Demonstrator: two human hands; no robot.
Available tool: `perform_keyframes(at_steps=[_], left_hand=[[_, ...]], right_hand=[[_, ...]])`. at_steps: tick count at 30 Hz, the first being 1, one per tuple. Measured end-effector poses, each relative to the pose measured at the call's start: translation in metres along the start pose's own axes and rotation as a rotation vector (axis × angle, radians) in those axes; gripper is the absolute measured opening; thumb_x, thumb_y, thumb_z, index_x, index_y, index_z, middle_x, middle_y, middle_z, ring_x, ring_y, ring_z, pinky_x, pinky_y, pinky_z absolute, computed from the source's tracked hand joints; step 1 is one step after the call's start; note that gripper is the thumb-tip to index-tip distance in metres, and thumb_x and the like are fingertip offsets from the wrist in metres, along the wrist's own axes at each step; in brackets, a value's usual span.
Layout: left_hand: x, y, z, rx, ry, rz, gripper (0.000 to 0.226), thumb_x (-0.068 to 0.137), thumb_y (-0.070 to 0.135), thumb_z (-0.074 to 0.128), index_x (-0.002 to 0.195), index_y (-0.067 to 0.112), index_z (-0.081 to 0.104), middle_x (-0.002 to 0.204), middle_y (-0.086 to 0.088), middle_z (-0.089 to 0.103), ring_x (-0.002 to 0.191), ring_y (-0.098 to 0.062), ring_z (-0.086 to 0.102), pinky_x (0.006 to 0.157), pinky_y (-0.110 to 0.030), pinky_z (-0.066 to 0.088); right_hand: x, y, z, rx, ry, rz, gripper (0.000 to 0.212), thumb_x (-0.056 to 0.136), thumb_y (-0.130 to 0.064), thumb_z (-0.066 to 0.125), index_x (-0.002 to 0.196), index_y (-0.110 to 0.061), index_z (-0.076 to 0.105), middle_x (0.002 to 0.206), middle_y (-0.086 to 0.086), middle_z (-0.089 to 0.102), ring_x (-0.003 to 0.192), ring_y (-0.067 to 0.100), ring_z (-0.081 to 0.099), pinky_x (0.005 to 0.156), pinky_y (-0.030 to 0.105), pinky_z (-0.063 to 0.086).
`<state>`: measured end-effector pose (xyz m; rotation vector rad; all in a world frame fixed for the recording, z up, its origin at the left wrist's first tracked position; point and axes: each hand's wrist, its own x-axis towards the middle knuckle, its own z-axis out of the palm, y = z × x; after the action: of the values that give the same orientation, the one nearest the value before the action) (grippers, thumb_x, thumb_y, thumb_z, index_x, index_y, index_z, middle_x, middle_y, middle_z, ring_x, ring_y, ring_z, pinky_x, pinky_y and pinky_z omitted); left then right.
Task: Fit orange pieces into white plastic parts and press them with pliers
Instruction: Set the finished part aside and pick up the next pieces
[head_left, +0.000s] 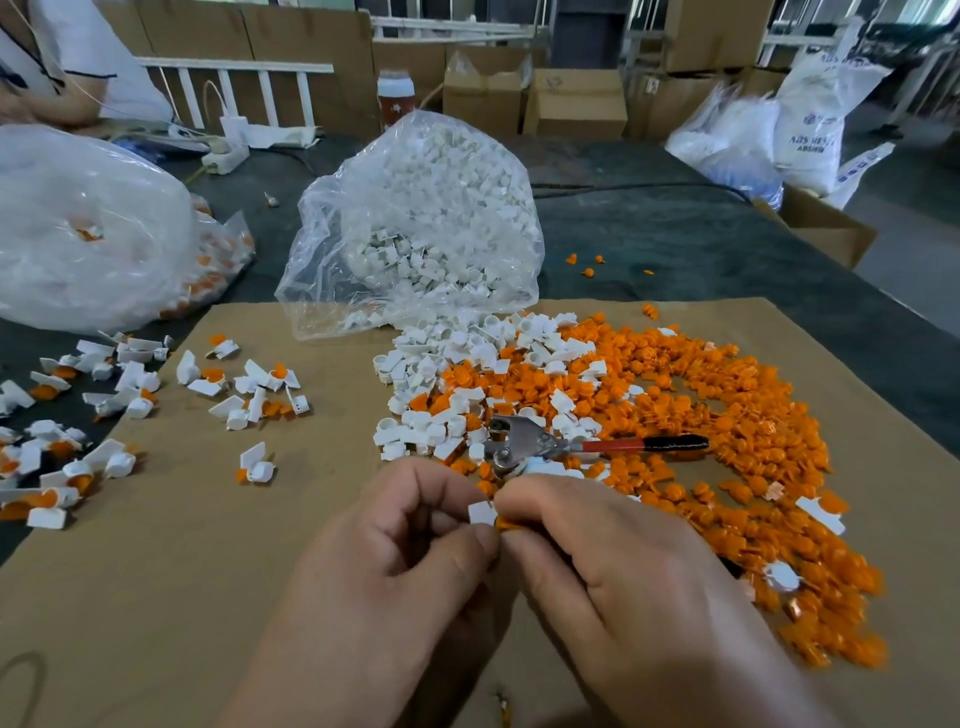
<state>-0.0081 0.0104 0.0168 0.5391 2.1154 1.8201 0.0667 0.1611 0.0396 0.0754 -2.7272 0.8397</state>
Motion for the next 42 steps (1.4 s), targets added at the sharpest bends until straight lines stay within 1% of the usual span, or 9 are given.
perform_keyframes(at_steps=[5,11,17,21,25,30,35,38,42], left_hand=[[0.001,-0.004,0.002,0.089,0.041,0.006,0.035,0.076,0.014,0.08,0.085,0.046,0.069,0.057,0.011,0.059,0.054,-0.01,0.058,0.053,-0.021,0.047],[0.006,-0.004,-0.002,-0.002,0.031,-0.029,0.027,0.075,0.018,0.086,0.084,0.038,0.072,0.061,0.003,0.062,0.056,-0.012,0.058,0.055,-0.029,0.05],[0.013,-0.005,-0.005,-0.331,0.019,-0.102,0.02,0.055,0.01,0.084,0.072,0.019,0.075,0.055,-0.005,0.054,0.046,-0.014,0.056,0.041,-0.023,0.045],[0.015,-0.006,-0.007,-0.413,0.033,-0.109,0.014,0.057,0.012,0.075,0.07,0.019,0.074,0.054,-0.006,0.054,0.046,-0.015,0.054,0.039,-0.023,0.043],[0.015,-0.006,-0.008,-0.405,0.043,-0.097,0.013,0.059,0.014,0.074,0.07,0.02,0.075,0.056,-0.009,0.055,0.047,-0.014,0.054,0.04,-0.022,0.044],[0.013,-0.004,-0.008,-0.407,0.007,-0.076,0.038,0.042,0.002,0.087,0.072,0.02,0.075,0.059,-0.007,0.058,0.049,-0.012,0.056,0.04,-0.021,0.045],[0.013,-0.003,-0.011,-0.452,0.021,-0.048,0.029,0.048,0.022,0.083,0.076,0.021,0.076,0.061,-0.006,0.06,0.053,-0.013,0.06,0.042,-0.021,0.046],[0.014,-0.006,-0.013,-0.412,0.031,-0.026,0.034,0.051,0.003,0.088,0.078,0.02,0.076,0.062,-0.005,0.059,0.054,-0.014,0.06,0.042,-0.022,0.046],[0.016,-0.004,-0.013,-0.429,0.087,0.034,0.017,0.062,0.012,0.078,0.076,0.023,0.076,0.062,-0.006,0.058,0.053,-0.014,0.06,0.042,-0.022,0.047]], right_hand=[[0.004,-0.002,-0.004,-0.085,-0.154,-0.04,0.031,0.098,-0.03,0.042,0.126,-0.043,0.038,0.115,-0.016,0.054,0.107,0.004,0.051,0.088,0.032,0.048],[0.002,0.015,-0.002,-0.303,0.114,-0.088,0.032,0.085,-0.025,0.063,0.117,-0.021,0.063,0.11,-0.004,0.063,0.103,0.017,0.06,0.083,0.036,0.056],[0.005,0.048,-0.016,-0.55,-0.125,0.252,0.065,0.095,-0.048,0.037,0.15,-0.036,0.004,0.158,-0.008,0.002,0.147,0.015,-0.005,0.12,0.039,0.004],[0.005,0.053,-0.02,-0.575,-0.23,0.253,0.069,0.092,-0.05,0.035,0.15,-0.039,-0.001,0.156,-0.014,0.004,0.144,0.011,0.0,0.118,0.035,-0.002],[0.007,0.055,-0.022,-0.637,-0.236,0.254,0.07,0.09,-0.051,0.039,0.147,-0.039,0.0,0.152,-0.013,0.017,0.139,0.015,0.013,0.115,0.036,0.013],[0.016,0.052,-0.013,-0.685,-0.125,0.242,0.059,0.086,-0.047,0.045,0.141,-0.035,0.025,0.128,-0.01,0.045,0.116,0.016,0.034,0.101,0.036,0.028],[0.015,0.052,-0.019,-0.591,0.014,0.245,0.048,0.081,-0.043,0.047,0.127,-0.03,0.041,0.107,-0.006,0.046,0.102,0.015,0.037,0.088,0.033,0.032],[0.014,0.046,-0.026,-0.425,0.118,0.183,0.048,0.081,-0.046,0.045,0.126,-0.03,0.046,0.103,-0.01,0.049,0.097,0.008,0.039,0.078,0.02,0.032],[0.008,0.039,-0.028,-0.358,0.077,0.08,0.037,0.081,-0.045,0.056,0.116,-0.032,0.054,0.099,-0.015,0.051,0.093,0.007,0.046,0.074,0.015,0.036]])
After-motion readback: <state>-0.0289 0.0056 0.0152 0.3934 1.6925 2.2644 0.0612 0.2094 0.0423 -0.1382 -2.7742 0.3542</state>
